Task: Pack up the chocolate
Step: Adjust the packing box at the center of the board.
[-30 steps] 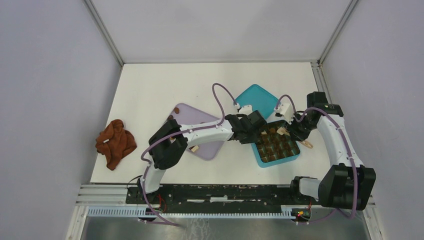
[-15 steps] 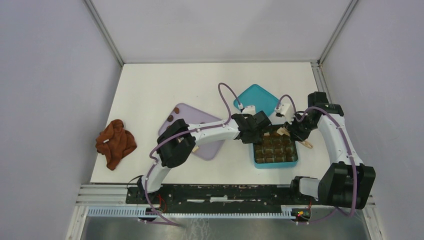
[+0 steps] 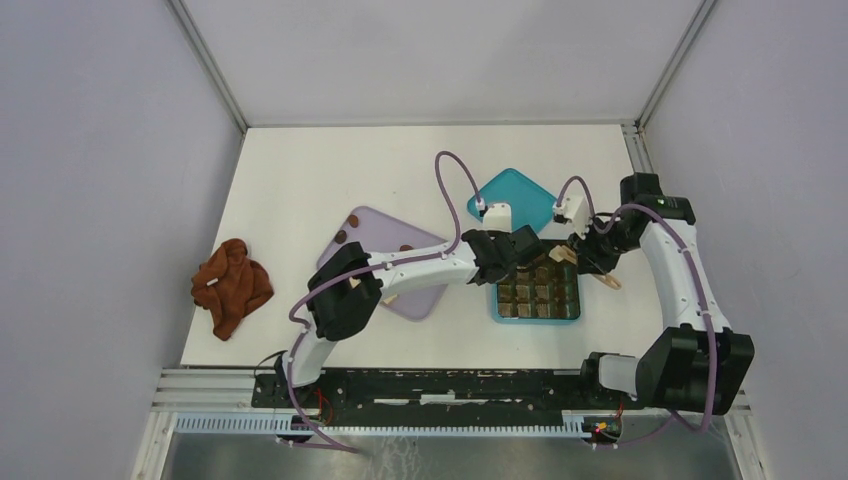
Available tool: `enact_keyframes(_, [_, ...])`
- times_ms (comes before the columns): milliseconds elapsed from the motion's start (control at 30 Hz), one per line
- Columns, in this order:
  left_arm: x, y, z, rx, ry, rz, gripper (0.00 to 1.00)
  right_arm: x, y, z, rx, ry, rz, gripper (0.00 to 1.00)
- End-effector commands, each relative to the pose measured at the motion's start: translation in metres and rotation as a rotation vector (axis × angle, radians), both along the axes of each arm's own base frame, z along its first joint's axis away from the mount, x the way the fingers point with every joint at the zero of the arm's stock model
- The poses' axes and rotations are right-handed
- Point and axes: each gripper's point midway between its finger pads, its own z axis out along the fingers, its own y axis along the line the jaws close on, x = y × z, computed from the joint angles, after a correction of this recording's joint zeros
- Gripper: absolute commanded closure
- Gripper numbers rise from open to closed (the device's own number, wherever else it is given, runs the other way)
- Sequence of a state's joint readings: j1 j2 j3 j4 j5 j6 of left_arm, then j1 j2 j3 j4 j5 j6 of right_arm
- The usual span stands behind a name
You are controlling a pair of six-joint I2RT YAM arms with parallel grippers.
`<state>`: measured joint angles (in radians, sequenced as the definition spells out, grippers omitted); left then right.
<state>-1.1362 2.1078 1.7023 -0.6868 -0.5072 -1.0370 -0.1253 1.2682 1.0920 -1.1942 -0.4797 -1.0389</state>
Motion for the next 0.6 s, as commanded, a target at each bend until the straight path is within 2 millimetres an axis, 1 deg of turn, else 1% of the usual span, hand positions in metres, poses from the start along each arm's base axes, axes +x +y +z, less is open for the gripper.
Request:
enact_keyframes(0, [0.022, 0.003, 0.076, -0.058, -0.236, 0.062, 0.98, 0.008, 0.011, 0.028, 0.064, -0.048, 0.027, 0.82])
enact_keyframes(133, [0.025, 0.01, 0.086, -0.044, -0.298, 0.086, 0.98, 0.011, 0.01, 0.035, 0.062, -0.067, 0.022, 0.82])
enact_keyframes(367, [0.023, 0.012, 0.091, -0.048, -0.318, 0.092, 0.98, 0.009, 0.012, 0.031, 0.072, -0.055, 0.021, 0.82])
enact_keyframes(500, [0.019, 0.005, 0.087, -0.066, -0.285, 0.07, 0.98, 0.006, 0.013, 0.026, 0.08, -0.039, 0.025, 0.82])
enact_keyframes(567, [0.014, 0.0, 0.077, -0.081, -0.242, 0.052, 0.98, 0.004, 0.013, 0.022, 0.078, -0.025, 0.024, 0.82])
